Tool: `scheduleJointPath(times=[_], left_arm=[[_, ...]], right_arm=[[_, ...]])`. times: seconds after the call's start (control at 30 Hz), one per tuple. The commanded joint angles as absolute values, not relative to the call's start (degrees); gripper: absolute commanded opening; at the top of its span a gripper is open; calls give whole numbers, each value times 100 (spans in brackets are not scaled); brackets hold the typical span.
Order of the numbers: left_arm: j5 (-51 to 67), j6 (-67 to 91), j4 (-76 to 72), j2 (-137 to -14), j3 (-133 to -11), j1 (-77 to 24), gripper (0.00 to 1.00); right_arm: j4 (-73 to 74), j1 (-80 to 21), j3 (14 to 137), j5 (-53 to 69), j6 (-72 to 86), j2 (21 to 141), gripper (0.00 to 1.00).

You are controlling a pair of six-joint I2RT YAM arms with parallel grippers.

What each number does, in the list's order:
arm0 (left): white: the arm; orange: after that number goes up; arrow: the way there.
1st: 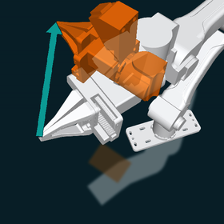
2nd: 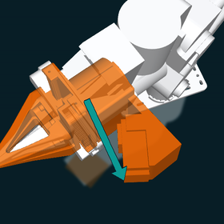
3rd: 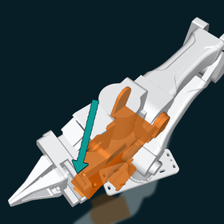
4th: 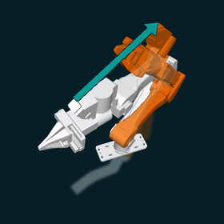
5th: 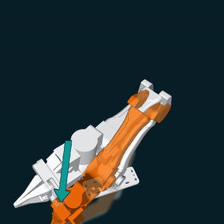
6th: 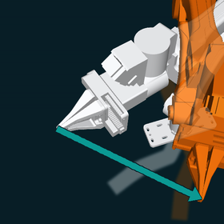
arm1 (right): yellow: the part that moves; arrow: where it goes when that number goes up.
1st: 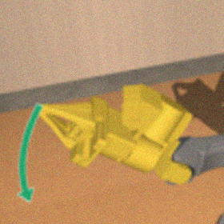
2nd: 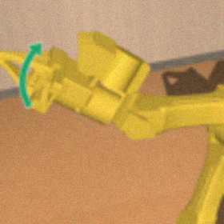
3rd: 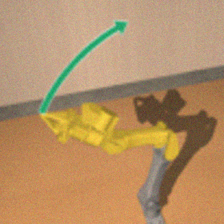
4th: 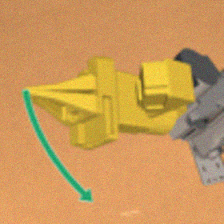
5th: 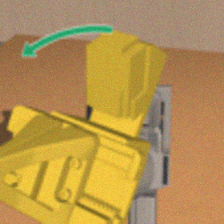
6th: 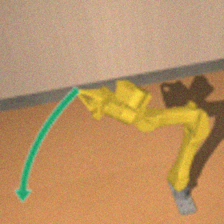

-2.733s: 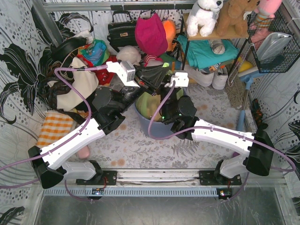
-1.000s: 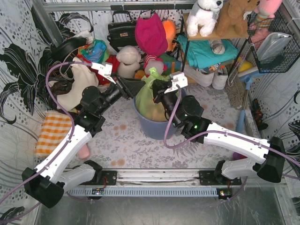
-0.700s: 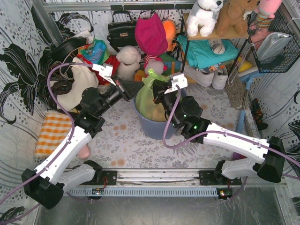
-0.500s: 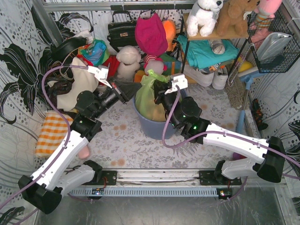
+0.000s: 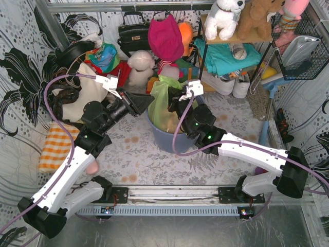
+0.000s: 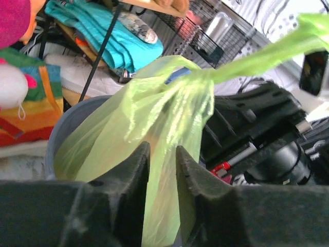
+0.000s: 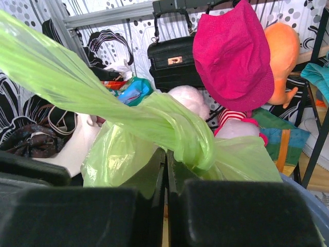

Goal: Tie the trash bag

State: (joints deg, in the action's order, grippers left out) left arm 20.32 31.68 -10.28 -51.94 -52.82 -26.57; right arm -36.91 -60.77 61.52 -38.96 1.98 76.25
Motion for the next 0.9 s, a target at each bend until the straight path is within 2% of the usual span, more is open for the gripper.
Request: scheduleJointPath(times=[0.0,0.1,0.27,0.5,0.67,0.73,0.8,0.87], left_arm=[[1069,3175,-751,-5254,-5583,-2614,42],[1171,3145,-1033,-5383,-5621,-2616,55],[1467,2557,-1174,-5667,-5789,-2619,70],[1775,1657,-943,-6052,-5985,-2604,72],[2226,1549,-1467,-6142,-5790,-2608,55],[2411,1543,-1597,-6189,-5764,-2606,38],[2524,1535,-1554,-6206,-5808,-2603,14],[2616,1495,-1477,-6099,-5810,-2609,4]], right_arm=[[-3952,-6071,6181,-3777,394,7502,0],[-3861,-6071,6157,-3709,413,7419,0],[-3804,-6071,6118,-3735,384,7316,0],[-3813,-6066,6138,-3735,339,7281,0],[-3700,-6058,6248,-3881,337,7375,0],[-3703,-6053,6249,-3896,335,7415,0],[-3704,-6039,6265,-3929,344,7446,0],[-3684,-6015,6264,-3954,381,7482,0]])
